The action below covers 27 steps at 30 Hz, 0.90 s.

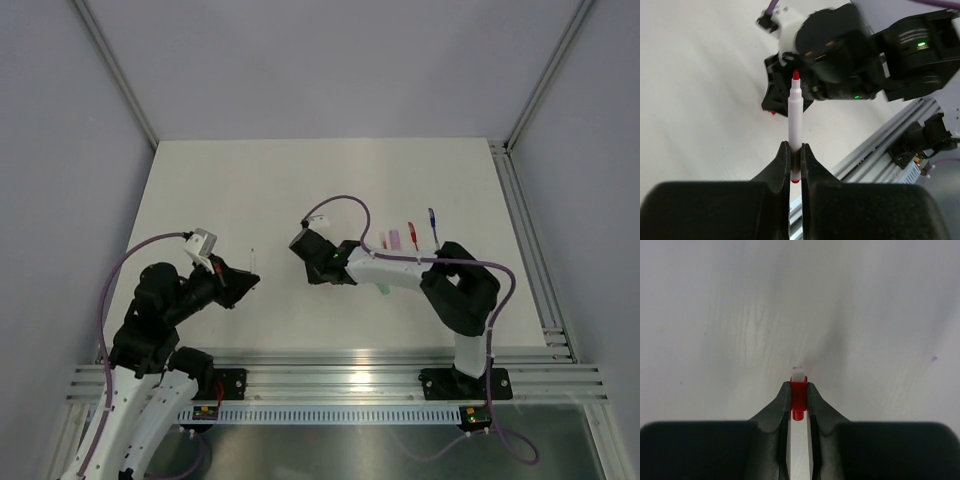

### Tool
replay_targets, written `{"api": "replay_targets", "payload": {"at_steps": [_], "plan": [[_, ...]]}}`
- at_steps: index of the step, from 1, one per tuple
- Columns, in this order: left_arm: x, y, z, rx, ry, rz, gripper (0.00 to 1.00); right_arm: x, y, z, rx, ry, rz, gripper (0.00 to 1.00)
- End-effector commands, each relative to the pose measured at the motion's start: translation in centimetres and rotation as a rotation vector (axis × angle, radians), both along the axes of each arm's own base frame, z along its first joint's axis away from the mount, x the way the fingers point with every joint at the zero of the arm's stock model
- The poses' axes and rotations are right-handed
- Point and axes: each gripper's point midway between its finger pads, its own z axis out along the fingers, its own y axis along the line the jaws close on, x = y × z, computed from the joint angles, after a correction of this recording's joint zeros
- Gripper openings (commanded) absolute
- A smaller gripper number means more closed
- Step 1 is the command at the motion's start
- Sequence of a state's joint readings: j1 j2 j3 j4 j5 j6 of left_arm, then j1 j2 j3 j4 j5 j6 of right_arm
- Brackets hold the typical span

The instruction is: Insert the pens into the pen caps

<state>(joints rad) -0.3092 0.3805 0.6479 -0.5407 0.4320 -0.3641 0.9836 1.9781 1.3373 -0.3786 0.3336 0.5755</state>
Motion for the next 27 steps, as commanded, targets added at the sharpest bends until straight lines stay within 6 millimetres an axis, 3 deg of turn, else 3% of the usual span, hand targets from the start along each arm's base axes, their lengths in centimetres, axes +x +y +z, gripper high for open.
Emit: {"api": "replay_targets", "payload": {"at_steps": [1,2,3,4,5,6,7,9,10,12,15,18,27], "plan": [[-0.7,-2.1,0.8,-0.065,0.010,-0.133,0.00,1.2,0.8,9.3,0.278,-0.179,-0.017,0.00],[-0.8,-2.4,0.7,-0.070,0.018,-0.148,0.00,1.0,1.0,13.1,0.395,-0.233,-0.020,0.00],[-1.0,-2.7,0.6,-0.078,0.030,-0.169,0.00,0.3,0.3,12.8,0.412,-0.229,-0.022,0.00],[-1.1,-2.8,0.5,-0.082,0.033,-0.177,0.00,0.0,0.5,16.7,0.537,-0.278,-0.026,0.00],[-1.1,-2.9,0.4,-0.087,0.028,-0.183,0.00,-0.3,0.5,18.4,0.609,-0.302,-0.027,0.00],[-1.1,-2.9,-0.2,-0.086,0.040,-0.181,0.00,-0.8,0.2,18.8,0.649,-0.310,-0.027,0.00],[-1.1,-2.9,-0.2,-0.086,0.040,-0.185,0.00,-1.3,0.5,22.5,0.773,-0.357,-0.021,0.00],[-1.3,-3.2,-0.1,-0.090,0.040,-0.211,0.00,-1.9,0.7,24.7,0.853,-0.390,-0.016,0.00],[-1.3,-3.3,-0.3,-0.090,0.048,-0.215,0.00,-2.0,0.9,26.8,0.924,-0.424,-0.012,0.00],[-1.4,-3.4,-0.4,-0.095,0.056,-0.229,0.00,-2.6,1.6,28.7,0.991,-0.455,0.004,0.00],[-1.4,-3.6,-0.4,-0.102,0.058,-0.235,0.00,-3.0,2.9,31.0,1.070,-0.480,0.042,0.00],[-1.4,-3.6,-0.4,-0.105,0.059,-0.241,0.00,-3.6,4.4,31.7,1.103,-0.474,0.087,0.00],[-1.1,-3.3,-0.4,-0.101,0.057,-0.214,0.00,-5.7,6.7,30.6,1.132,-0.423,0.156,0.00]]}}
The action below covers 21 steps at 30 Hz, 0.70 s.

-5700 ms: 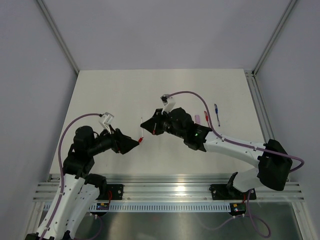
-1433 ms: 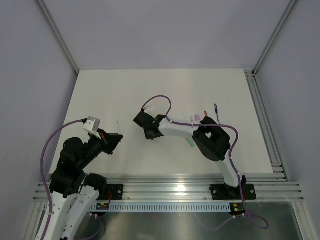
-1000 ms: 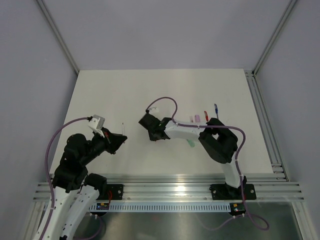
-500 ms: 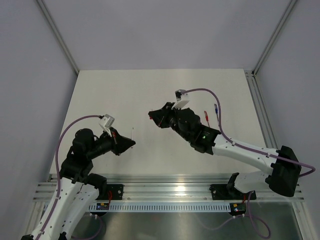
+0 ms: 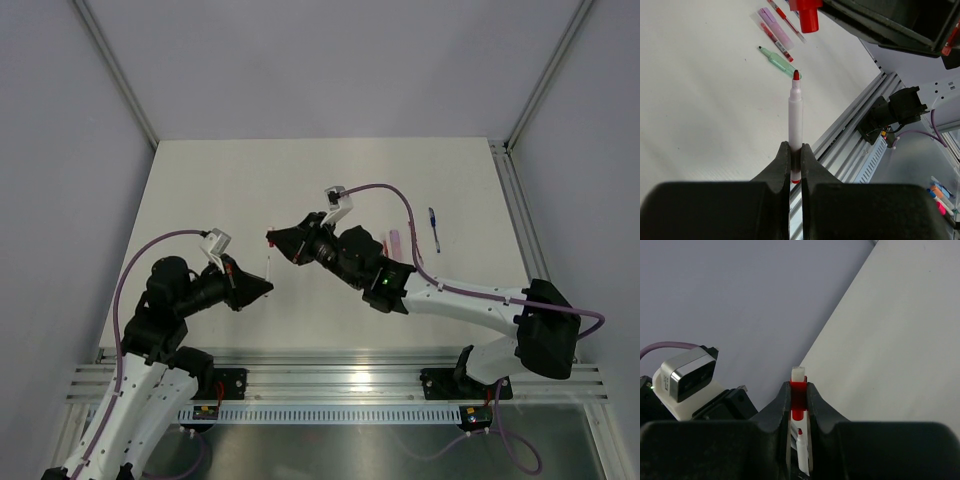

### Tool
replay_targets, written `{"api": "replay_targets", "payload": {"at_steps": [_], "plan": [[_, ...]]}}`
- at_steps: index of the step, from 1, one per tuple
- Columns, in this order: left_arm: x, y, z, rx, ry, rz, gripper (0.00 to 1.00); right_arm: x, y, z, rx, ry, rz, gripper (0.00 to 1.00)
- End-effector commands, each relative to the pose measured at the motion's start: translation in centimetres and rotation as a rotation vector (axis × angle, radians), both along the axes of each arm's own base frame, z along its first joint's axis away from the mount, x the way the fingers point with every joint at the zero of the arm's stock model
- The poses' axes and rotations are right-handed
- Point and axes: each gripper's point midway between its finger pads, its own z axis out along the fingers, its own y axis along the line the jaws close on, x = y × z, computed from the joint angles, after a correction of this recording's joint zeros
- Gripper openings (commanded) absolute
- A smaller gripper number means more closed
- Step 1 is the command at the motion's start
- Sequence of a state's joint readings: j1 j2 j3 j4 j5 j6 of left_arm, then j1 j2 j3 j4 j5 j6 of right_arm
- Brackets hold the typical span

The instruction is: Insert the pens into the pen caps

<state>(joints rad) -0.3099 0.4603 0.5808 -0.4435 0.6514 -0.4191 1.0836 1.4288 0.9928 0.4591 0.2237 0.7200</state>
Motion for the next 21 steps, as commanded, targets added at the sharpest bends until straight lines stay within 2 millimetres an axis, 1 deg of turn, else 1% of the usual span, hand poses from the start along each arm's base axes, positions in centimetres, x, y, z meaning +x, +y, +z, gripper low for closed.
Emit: {"api": "replay_targets", "payload": {"at_steps": [1,4,10,16,21], "plan": [[0.3,-0.3,1.2,-0.026,-0.050,-0.012,0.00,-1.1,1.0,3.2,0.103,-0.039,0.043,0.00],[0.6,0.0,1.2,-0.028,-0.046,-0.001,0.00,-1.5,1.5,2.6,0.091,-0.027,0.059,0.00],[0.6,0.2,1.6,-0.037,-0.068,0.010,0.00,-1.3,1.8,1.7,0.076,-0.017,0.049,0.00],[0.5,0.2,1.7,-0.042,-0.071,0.003,0.00,-1.2,2.2,1.2,0.062,-0.012,0.055,0.00],[0.4,0.1,1.6,-0.044,-0.066,-0.005,0.00,-1.1,2.4,1.5,0.064,-0.014,0.055,0.00]]}}
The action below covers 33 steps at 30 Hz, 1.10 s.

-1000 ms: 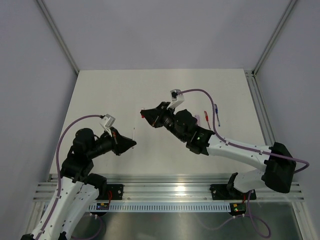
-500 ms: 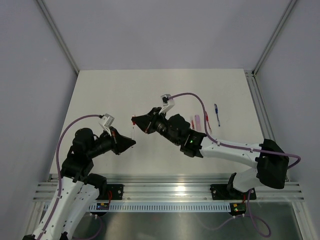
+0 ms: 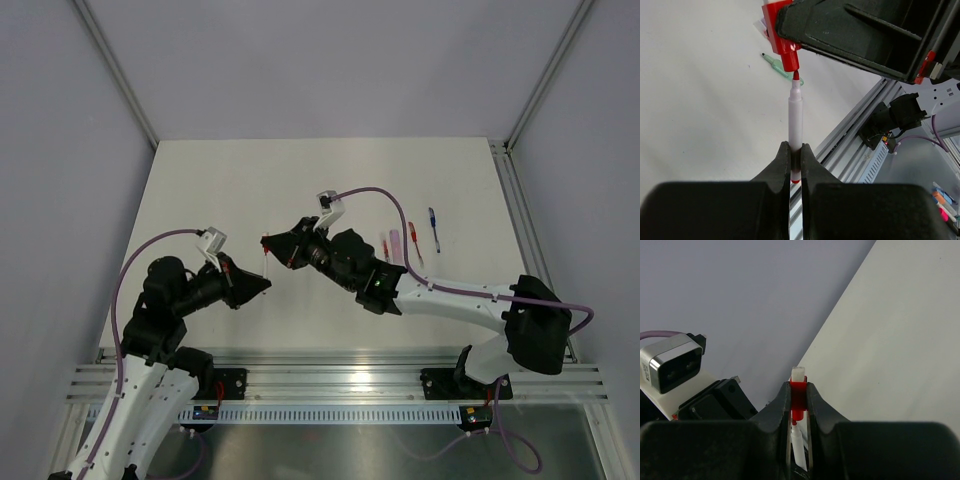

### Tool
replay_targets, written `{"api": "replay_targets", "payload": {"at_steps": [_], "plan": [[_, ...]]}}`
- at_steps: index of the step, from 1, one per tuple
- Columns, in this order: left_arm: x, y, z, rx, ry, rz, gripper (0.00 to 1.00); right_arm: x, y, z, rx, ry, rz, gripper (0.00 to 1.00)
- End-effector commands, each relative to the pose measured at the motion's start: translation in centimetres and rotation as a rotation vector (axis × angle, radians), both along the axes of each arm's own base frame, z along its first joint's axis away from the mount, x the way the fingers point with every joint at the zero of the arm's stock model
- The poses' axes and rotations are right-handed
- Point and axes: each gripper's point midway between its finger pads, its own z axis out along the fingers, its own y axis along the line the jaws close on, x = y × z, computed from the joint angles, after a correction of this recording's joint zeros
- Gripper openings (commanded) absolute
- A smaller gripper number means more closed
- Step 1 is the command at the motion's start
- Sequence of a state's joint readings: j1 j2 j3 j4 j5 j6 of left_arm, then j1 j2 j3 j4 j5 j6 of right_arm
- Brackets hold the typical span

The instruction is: Insert the pens into the pen caps

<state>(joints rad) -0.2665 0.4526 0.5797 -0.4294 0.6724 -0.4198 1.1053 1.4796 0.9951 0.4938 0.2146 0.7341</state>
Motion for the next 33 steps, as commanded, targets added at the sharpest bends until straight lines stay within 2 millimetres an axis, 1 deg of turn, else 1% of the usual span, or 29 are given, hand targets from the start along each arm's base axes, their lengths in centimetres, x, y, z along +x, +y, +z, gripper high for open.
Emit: {"api": "replay_targets", "payload": {"at_steps": [1,5,13,24,33], "plan": [[-0.1,-0.4,1.2,-0.031,-0.052,-0.026,0.00,-0.4,0.9,2.7,0.065,-0.029,0.022,0.00],[-0.1,-0.4,1.2,-0.030,-0.049,-0.026,0.00,-0.5,1.1,2.7,0.066,-0.028,0.031,0.00],[0.2,-0.1,1.2,-0.024,-0.054,-0.001,0.00,-0.9,0.5,2.4,0.070,-0.022,0.024,0.00],[0.1,-0.2,1.0,-0.026,-0.045,-0.016,0.00,-0.9,0.2,3.8,0.097,-0.037,0.016,0.00],[0.1,-0.3,1.1,-0.029,-0.049,-0.022,0.00,-0.7,0.2,4.0,0.100,-0.037,0.004,0.00]]}}
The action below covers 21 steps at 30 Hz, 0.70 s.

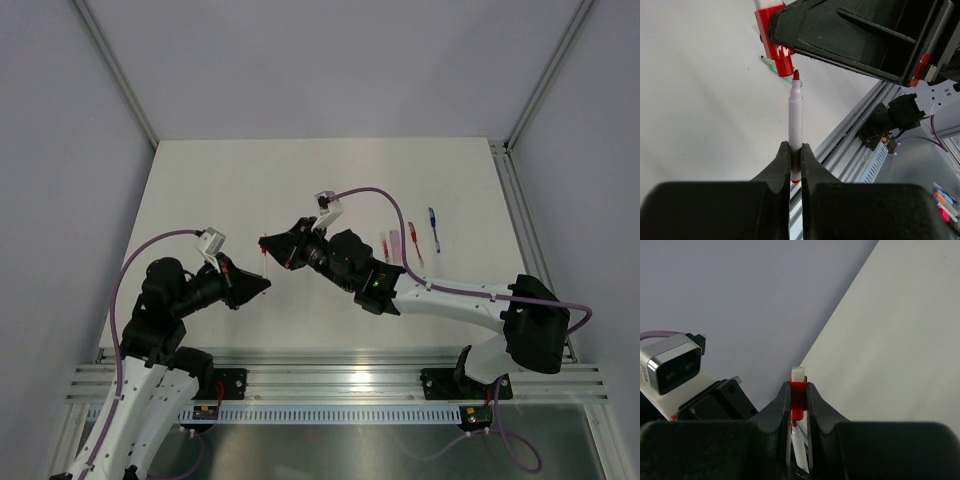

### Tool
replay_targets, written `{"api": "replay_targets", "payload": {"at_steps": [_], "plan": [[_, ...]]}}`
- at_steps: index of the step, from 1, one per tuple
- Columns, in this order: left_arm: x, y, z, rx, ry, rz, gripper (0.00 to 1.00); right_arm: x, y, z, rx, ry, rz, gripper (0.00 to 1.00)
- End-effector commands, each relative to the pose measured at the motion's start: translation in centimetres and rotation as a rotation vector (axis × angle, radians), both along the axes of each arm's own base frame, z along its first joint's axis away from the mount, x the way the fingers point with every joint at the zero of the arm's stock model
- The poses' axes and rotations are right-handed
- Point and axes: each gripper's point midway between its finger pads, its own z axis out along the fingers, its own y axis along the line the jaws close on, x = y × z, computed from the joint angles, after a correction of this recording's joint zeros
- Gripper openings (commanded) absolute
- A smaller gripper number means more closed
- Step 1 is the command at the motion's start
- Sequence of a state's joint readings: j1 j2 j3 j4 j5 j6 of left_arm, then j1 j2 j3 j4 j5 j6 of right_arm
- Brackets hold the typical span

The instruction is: Insert the pens into the pen caps

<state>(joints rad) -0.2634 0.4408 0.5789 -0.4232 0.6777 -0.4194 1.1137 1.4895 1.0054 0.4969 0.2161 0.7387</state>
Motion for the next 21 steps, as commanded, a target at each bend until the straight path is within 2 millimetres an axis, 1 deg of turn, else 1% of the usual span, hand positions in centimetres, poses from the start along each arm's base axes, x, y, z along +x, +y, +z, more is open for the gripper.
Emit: {"api": "replay_targets", "payload": {"at_steps": [1,3,13,20,21], "plan": [[0.1,-0.3,0.8,-0.022,-0.031,-0.020,0.00,-0.5,-0.3,4.0,0.097,-0.040,-0.003,0.00],[0.1,-0.3,0.8,-0.024,-0.032,-0.023,0.00,-0.5,-0.2,4.0,0.094,-0.039,-0.003,0.00],[-0.1,-0.5,1.0,-0.030,-0.041,-0.036,0.00,-0.3,-0.5,5.0,0.104,-0.048,-0.017,0.00],[-0.1,-0.4,1.0,-0.030,-0.043,-0.030,0.00,-0.5,-0.3,4.9,0.099,-0.048,-0.002,0.00],[-0.1,-0.4,1.0,-0.027,-0.044,-0.027,0.00,-0.5,-0.3,4.6,0.096,-0.045,0.000,0.00]]}}
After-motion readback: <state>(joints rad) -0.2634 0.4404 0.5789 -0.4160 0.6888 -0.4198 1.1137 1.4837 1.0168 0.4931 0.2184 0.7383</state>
